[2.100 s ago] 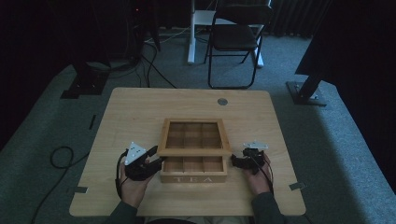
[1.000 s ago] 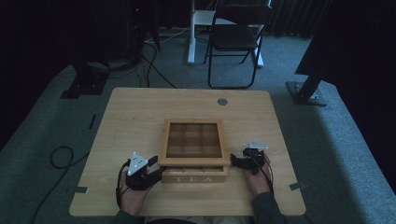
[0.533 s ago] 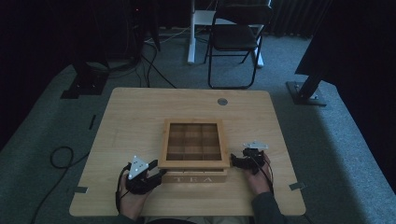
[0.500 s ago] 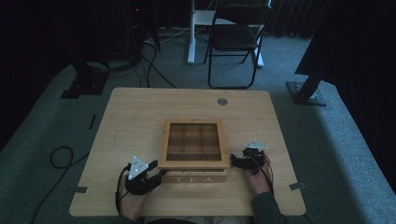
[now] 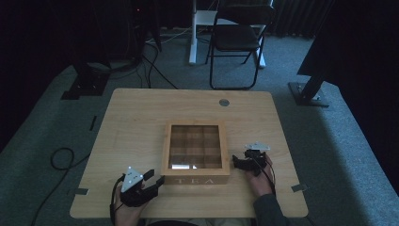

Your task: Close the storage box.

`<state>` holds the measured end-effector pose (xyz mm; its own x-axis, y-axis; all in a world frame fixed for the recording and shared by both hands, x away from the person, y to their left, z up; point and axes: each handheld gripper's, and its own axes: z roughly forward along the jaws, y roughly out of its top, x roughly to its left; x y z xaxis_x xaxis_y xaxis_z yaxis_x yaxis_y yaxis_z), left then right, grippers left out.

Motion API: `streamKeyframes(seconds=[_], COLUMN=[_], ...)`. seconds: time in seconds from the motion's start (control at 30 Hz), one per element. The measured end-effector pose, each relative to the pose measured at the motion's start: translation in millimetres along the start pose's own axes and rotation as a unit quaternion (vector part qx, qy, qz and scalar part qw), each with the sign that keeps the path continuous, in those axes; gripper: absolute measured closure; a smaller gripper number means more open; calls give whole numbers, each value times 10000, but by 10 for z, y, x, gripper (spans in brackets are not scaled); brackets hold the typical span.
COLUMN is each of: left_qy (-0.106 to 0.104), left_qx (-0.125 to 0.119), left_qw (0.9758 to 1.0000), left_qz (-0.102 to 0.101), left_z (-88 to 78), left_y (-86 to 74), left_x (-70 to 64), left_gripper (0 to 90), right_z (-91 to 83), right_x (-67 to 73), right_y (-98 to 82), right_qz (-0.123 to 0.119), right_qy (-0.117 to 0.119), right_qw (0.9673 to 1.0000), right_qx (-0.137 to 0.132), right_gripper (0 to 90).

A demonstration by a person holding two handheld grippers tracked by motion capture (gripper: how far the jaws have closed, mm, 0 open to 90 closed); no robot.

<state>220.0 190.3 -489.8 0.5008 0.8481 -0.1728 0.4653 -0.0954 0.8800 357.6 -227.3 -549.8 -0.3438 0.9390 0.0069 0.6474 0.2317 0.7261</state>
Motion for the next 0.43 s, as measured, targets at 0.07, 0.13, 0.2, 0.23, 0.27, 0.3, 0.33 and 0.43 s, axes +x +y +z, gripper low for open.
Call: streamKeyframes(seconds=[0.07,0.13,0.2,0.23,0.27,0.3,0.33,0.43], left_qy=[55,96,129,146,157,172,178,179], left_qx=[-68,-53,-46,-41,-55,-60,-62,-49], left_qw=[9999,9998,9995,9995,9994,9994,9994,9993], left_qz=[-93,-191,-270,-279,-290,-298,-302,-325], left_z=[-47,-52,-46,-45,-46,-46,-44,-33], left_y=[8,5,5,6,10,14,16,13], left_x=[54,98,140,148,157,164,170,176], left_gripper=[475,474,473,472,471,471,470,465], right_z=[1,0,0,1,1,1,1,1], right_x=[1,1,2,2,3,3,4,4], right_y=[1,1,1,1,1,1,1,1], right_qz=[2,2,6,8,9,12,15,14], right_qy=[-1,-2,-6,-9,-9,-10,-10,-12], right_qw=[10000,10000,10000,10000,10000,10000,10000,10000], right_qx=[0,1,0,1,1,1,3,2], right_gripper=[148,148,148,147,147,147,147,147])
